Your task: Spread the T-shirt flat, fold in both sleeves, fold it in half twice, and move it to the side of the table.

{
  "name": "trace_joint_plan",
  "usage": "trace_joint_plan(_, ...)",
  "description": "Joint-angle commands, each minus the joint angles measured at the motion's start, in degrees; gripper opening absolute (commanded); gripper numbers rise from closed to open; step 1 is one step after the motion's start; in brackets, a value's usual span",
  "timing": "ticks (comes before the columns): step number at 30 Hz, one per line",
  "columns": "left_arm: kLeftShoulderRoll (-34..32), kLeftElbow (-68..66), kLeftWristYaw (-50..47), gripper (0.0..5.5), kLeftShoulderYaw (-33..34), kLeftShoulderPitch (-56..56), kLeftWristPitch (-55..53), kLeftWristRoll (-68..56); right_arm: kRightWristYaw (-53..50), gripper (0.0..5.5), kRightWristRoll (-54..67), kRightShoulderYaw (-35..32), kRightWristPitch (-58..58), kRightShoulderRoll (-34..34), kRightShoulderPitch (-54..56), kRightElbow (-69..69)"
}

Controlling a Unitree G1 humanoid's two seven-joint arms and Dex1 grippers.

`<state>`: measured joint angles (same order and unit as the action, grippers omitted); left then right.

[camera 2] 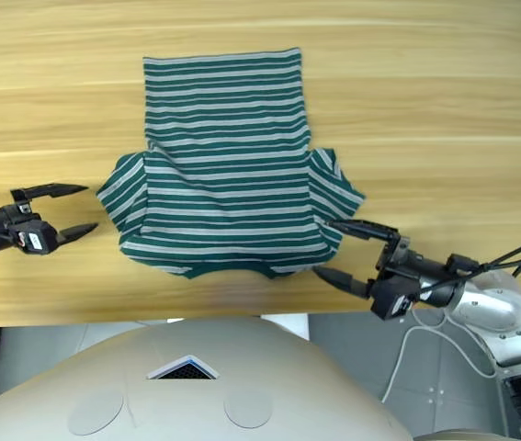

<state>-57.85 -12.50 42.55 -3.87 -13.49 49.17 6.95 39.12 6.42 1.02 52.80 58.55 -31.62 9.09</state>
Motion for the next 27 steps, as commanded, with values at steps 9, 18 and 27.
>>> trace_joint_plan(9,6.4,-7.0,-3.4,3.56,-4.2,12.4,-1.1,7.8,1.5,4.06,-4.1,2.1,-2.5,-3.8,3.3,-1.8)
trace_joint_plan(18,6.9,-20.3,-9.2,3.56,-10.7,16.8,-2.6,20.5,1.7,4.06,-4.7,2.3,-2.3,-4.1,3.7,-2.2)
trace_joint_plan(27,0.0,-12.3,-3.7,3.56,-10.1,7.2,4.7,3.4,1.6,4.06,-5.1,2.7,-2.6,-4.7,4.2,-2.6)
